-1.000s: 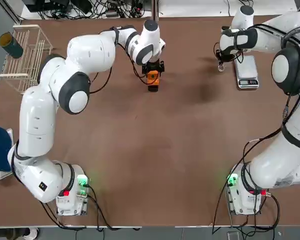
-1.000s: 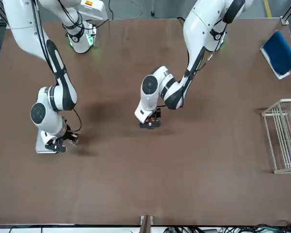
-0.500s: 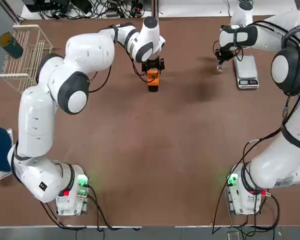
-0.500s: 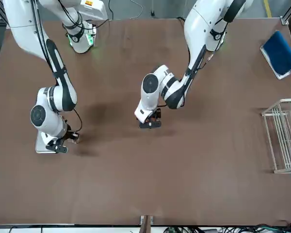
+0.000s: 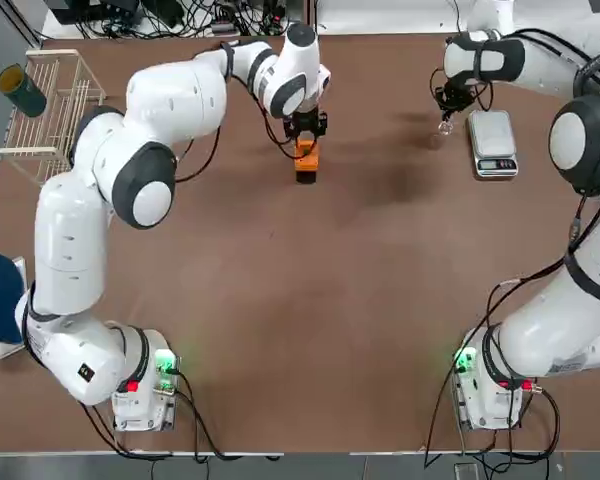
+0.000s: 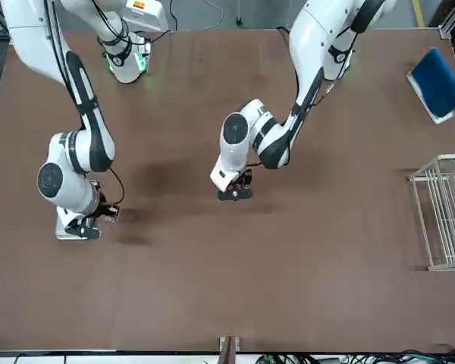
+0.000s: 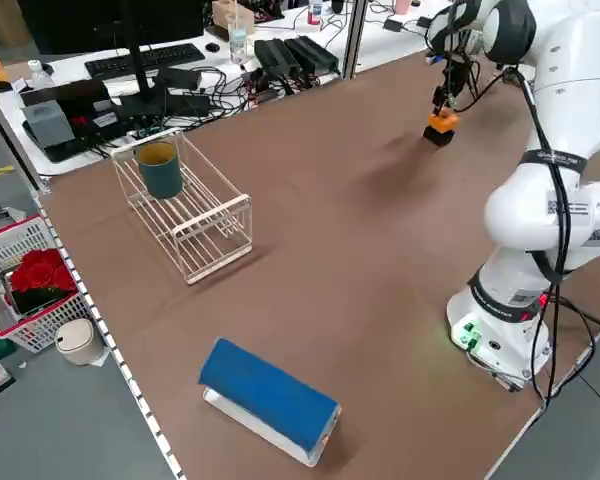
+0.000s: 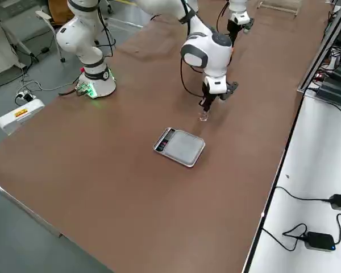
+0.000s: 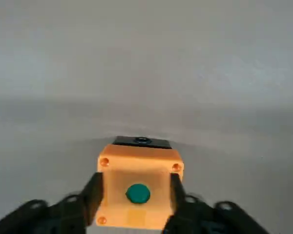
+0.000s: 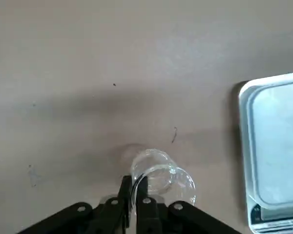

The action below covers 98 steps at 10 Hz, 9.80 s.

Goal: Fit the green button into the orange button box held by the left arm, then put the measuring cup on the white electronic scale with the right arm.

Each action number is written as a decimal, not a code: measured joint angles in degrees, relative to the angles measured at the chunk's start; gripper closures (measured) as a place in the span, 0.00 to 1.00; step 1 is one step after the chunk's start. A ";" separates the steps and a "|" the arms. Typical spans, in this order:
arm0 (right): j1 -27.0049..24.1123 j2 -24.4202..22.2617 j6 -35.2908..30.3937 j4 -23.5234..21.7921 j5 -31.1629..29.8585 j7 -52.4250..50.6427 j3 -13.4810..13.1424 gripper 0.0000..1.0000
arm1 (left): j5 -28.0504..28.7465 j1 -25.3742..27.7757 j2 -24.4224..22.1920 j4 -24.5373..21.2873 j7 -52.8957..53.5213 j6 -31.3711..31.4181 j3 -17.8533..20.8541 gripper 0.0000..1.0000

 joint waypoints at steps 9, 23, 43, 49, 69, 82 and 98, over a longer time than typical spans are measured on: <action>-3.37 -2.48 3.58 -2.44 -0.13 -24.57 -10.98 0.93 | 0.00 -1.43 -0.23 -1.14 -1.54 -1.06 -0.27 0.99; -4.14 -1.56 13.91 -7.67 -0.14 -26.51 -11.08 0.91 | 1.19 -1.18 -0.05 -1.80 -1.43 0.47 -0.01 0.99; -3.77 -3.14 6.90 -5.81 -0.13 -26.43 -10.77 0.41 | 3.12 -1.28 0.00 -3.45 -1.43 3.62 -0.08 0.99; -0.34 -12.40 -10.76 0.63 -0.10 -22.57 -10.14 0.17 | 3.23 -1.28 -0.04 -3.99 -1.46 4.29 -0.07 0.99; -3.28 -19.94 -43.49 26.24 -0.11 -13.84 -0.62 0.00 | 3.26 -0.93 -0.28 -3.71 -2.13 4.53 -0.05 0.99; -4.04 -19.97 -45.22 27.22 -0.12 -13.61 0.02 0.00 | 2.51 1.33 -2.24 -2.28 -2.14 0.34 -0.26 0.97; -4.46 -21.14 -45.55 27.48 -0.14 -12.95 0.31 0.00 | -11.04 38.85 -35.55 -6.96 43.35 -29.43 2.68 0.00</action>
